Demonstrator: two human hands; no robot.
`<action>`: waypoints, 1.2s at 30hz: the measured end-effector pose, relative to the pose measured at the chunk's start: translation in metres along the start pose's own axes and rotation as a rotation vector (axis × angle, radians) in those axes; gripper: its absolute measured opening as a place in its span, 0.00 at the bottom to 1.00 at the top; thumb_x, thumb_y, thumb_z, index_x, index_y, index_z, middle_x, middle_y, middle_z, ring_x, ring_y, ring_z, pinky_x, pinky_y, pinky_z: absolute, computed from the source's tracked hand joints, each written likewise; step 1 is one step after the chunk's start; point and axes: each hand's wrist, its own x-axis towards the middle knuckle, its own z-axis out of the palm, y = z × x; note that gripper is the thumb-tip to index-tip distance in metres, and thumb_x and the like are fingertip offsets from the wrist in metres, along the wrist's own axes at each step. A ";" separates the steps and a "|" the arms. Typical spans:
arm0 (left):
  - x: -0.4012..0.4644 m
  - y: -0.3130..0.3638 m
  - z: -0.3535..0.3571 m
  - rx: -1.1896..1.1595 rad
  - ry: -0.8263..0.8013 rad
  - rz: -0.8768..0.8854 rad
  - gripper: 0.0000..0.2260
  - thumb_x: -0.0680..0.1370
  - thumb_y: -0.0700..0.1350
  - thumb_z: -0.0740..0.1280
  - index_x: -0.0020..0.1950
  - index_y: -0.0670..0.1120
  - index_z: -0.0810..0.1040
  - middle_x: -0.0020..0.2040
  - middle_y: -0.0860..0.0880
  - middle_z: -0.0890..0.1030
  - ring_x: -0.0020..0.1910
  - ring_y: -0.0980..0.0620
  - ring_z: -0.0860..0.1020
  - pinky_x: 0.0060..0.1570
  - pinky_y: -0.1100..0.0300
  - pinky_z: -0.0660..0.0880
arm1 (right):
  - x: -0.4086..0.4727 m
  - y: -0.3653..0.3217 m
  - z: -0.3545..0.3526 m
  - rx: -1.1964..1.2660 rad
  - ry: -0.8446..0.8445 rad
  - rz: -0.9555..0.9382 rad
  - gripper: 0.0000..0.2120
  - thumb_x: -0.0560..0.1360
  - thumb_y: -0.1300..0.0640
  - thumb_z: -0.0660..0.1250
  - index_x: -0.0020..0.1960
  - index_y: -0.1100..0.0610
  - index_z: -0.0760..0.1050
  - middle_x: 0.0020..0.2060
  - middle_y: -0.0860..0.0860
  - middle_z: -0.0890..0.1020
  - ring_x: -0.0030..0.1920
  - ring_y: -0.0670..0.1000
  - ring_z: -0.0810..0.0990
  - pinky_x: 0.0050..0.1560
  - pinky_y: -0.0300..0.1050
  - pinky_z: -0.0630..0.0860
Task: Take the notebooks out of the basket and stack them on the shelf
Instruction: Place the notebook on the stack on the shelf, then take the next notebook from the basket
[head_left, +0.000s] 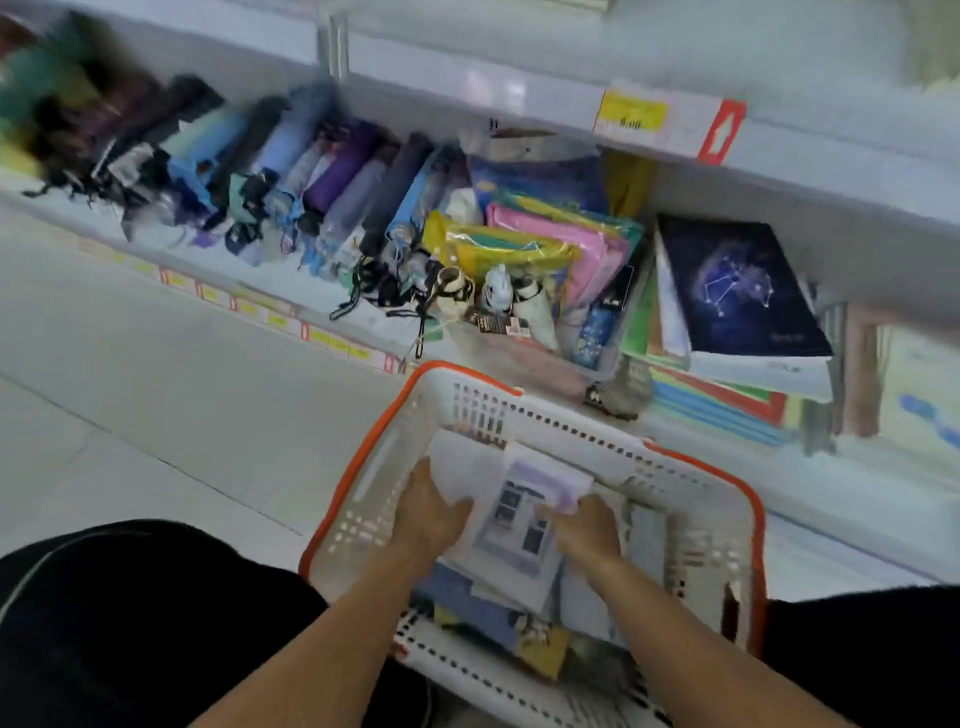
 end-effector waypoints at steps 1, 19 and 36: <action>-0.004 -0.020 0.008 0.039 -0.118 -0.120 0.39 0.74 0.59 0.70 0.76 0.40 0.60 0.74 0.42 0.67 0.72 0.43 0.67 0.68 0.53 0.65 | -0.001 0.017 0.009 0.000 -0.016 0.057 0.18 0.69 0.45 0.76 0.52 0.54 0.77 0.47 0.53 0.81 0.45 0.52 0.81 0.40 0.40 0.74; -0.010 -0.022 0.029 -0.684 -0.577 -0.475 0.21 0.73 0.36 0.73 0.65 0.41 0.76 0.60 0.42 0.81 0.58 0.40 0.79 0.57 0.42 0.77 | 0.000 0.004 -0.001 0.229 -0.039 0.008 0.11 0.73 0.55 0.73 0.54 0.56 0.79 0.51 0.54 0.84 0.46 0.53 0.83 0.50 0.49 0.81; -0.062 0.200 -0.189 -0.535 -0.288 0.622 0.29 0.74 0.40 0.72 0.71 0.56 0.67 0.65 0.54 0.79 0.60 0.50 0.80 0.54 0.47 0.79 | -0.135 -0.216 -0.162 0.592 -0.465 -0.731 0.16 0.81 0.61 0.62 0.68 0.52 0.73 0.55 0.57 0.84 0.42 0.58 0.85 0.27 0.45 0.80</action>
